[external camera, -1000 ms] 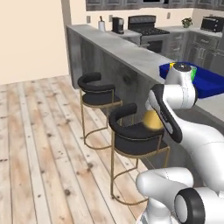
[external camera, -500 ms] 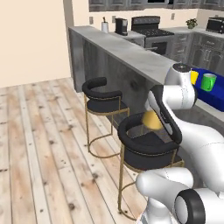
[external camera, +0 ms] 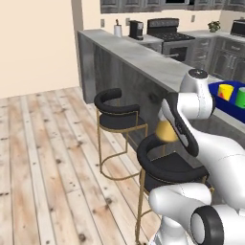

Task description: There is a tray on the dining counter. Grab the cup, mug, and pitcher and place them on the tray. The pitcher may be placed next to the tray if it cannot fit the tray.

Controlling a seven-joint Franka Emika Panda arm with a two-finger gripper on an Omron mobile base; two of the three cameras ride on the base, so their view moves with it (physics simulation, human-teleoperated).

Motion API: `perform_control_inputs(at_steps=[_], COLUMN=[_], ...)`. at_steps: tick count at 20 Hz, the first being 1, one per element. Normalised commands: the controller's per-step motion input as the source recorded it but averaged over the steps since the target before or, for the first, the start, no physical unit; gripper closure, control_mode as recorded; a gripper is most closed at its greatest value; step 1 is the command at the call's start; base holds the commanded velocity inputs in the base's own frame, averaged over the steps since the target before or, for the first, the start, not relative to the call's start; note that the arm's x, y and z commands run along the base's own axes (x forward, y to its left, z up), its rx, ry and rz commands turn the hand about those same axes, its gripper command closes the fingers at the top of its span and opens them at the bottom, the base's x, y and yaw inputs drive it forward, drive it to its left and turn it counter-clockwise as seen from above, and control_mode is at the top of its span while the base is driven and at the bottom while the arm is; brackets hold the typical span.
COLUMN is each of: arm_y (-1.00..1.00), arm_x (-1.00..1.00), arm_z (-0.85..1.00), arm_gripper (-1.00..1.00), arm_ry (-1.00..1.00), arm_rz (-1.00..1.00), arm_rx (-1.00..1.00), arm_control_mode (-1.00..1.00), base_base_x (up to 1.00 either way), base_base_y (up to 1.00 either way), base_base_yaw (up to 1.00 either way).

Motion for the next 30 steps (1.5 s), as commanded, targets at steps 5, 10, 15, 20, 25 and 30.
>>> perform_control_inputs(at_steps=[5,10,15,20,25,30], arm_y=[0.0,0.0,-0.01,-0.11,-0.29,-0.35], arm_x=[0.0,0.0,0.0,0.0,-0.09,-0.16], arm_z=[0.0,0.0,0.26,0.73,0.74,0.77], arm_gripper=[1.0,1.0,1.0,1.0,1.0,1.0], arm_ry=[0.0,0.0,0.0,0.0,0.0,0.0], arm_rz=[0.0,0.0,0.0,0.0,0.0,0.0], arm_rx=[0.0,0.0,0.0,0.0,0.0,0.0], arm_control_mode=[1.0,1.0,-1.0,-1.0,-1.0,-1.0], base_base_x=[0.07,0.0,0.0,0.0,0.0,0.0], base_base_y=[0.0,0.0,0.0,0.0,0.0,0.0], base_base_yaw=[0.01,0.0,0.0,0.0,0.0,0.0])
